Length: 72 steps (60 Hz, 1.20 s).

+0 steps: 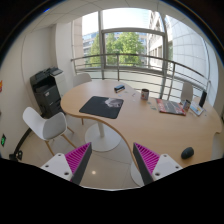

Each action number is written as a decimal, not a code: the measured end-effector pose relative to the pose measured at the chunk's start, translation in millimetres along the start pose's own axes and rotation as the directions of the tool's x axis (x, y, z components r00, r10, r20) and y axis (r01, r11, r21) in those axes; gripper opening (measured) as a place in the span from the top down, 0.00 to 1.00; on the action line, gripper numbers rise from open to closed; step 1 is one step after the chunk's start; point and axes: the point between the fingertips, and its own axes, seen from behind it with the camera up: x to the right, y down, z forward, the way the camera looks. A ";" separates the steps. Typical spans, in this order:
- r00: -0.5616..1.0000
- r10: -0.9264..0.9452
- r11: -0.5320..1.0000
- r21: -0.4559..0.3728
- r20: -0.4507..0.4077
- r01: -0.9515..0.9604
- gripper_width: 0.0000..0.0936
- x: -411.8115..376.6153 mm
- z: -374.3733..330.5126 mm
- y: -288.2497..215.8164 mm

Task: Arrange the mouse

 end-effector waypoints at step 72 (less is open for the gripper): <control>0.929 0.212 0.974 -0.013 -0.303 -0.226 0.24 418.5 137.6 119.4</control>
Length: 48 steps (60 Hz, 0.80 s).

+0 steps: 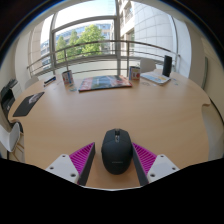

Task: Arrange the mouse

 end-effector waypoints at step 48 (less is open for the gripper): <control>0.979 0.108 0.930 0.366 -0.174 -0.038 0.57 -79.4 -105.3 -225.5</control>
